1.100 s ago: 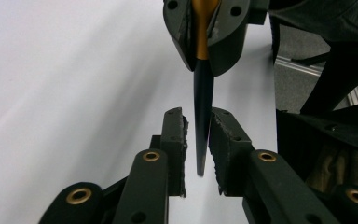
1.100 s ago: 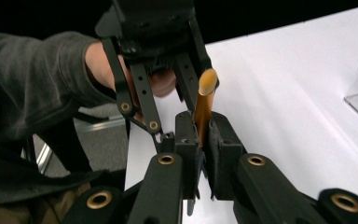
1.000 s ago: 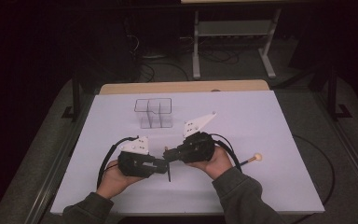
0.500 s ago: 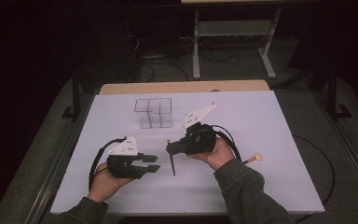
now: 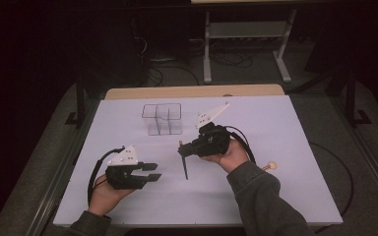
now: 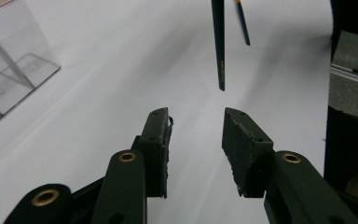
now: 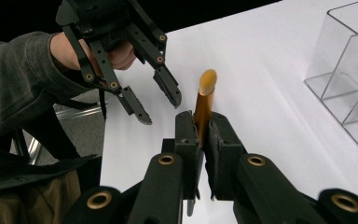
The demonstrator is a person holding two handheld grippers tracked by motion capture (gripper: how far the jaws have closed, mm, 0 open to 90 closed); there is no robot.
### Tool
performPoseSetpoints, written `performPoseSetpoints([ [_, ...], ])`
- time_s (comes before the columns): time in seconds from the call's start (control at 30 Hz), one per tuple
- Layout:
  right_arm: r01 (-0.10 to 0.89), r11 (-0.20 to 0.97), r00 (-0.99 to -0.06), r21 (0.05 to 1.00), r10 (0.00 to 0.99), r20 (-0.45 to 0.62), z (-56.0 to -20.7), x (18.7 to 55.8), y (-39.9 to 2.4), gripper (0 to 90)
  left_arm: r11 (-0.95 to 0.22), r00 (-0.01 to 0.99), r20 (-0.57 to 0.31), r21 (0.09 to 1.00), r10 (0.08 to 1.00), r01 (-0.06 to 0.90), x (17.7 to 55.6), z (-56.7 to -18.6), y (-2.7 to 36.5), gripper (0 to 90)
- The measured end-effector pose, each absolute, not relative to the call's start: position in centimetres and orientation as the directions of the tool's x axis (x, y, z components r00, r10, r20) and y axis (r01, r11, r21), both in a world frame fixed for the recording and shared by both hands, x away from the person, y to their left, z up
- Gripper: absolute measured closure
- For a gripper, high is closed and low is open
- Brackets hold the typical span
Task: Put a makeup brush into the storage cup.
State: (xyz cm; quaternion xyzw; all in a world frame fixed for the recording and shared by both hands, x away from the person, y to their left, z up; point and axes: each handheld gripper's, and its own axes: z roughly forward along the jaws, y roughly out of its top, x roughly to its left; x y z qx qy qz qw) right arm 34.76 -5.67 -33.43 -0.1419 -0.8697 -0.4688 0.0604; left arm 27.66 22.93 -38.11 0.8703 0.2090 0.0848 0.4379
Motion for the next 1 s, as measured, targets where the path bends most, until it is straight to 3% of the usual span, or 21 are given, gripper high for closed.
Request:
performPoseSetpoints([
  [1.0, 0.304, 0.525, -0.947, 0.795, 0.254, 0.195, -31.3, 37.8, -6.8, 82.9, -0.519, 0.856, -0.025, 0.786, 0.517, 0.336, 28.1, -38.9, 25.0, 46.9],
])
